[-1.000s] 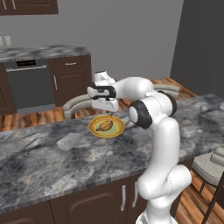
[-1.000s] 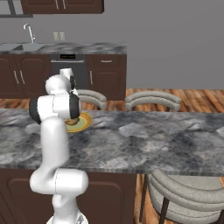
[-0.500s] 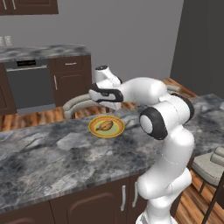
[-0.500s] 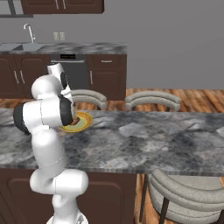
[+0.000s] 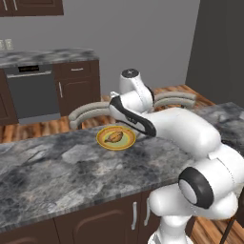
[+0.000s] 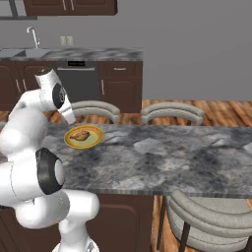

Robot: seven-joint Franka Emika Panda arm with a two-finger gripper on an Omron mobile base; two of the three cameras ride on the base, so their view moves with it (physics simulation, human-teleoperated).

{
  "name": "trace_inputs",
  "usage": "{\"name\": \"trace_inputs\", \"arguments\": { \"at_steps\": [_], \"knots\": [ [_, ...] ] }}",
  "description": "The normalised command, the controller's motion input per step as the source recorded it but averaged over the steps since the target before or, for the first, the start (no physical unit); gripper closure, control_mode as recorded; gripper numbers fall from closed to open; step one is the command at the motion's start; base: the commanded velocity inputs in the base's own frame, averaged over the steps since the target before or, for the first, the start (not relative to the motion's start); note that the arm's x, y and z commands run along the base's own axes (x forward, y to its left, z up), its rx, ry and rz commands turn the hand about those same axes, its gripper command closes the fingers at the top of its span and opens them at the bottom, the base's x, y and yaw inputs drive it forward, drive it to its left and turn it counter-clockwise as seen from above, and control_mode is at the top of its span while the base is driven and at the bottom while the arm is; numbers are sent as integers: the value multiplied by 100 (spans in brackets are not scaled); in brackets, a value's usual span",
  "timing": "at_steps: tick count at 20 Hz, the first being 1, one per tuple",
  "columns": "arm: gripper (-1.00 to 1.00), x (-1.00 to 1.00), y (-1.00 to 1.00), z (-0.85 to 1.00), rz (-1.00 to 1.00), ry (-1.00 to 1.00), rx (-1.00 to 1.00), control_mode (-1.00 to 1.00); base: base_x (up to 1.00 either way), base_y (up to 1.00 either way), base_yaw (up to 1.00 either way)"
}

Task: Take the chicken drumstick from the fridge and place it on the digital scale on the counter by the fridge. Wait a few seconds for a reading, then move it to the plate on the dining counter.

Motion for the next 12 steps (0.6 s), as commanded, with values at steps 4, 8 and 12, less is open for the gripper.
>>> {"name": "trace_inputs", "arguments": {
  "at_steps": [4, 8, 12],
  "knots": [
    [-100, -100, -28, 21, 10, 2, 5, -100, 0, 0, 0],
    [-100, -95, -7, 2, 18, 16, 3, -100, 0, 0, 0],
    [-100, -71, 0, 0, 25, 23, 1, -100, 0, 0, 0]
  ]
}}
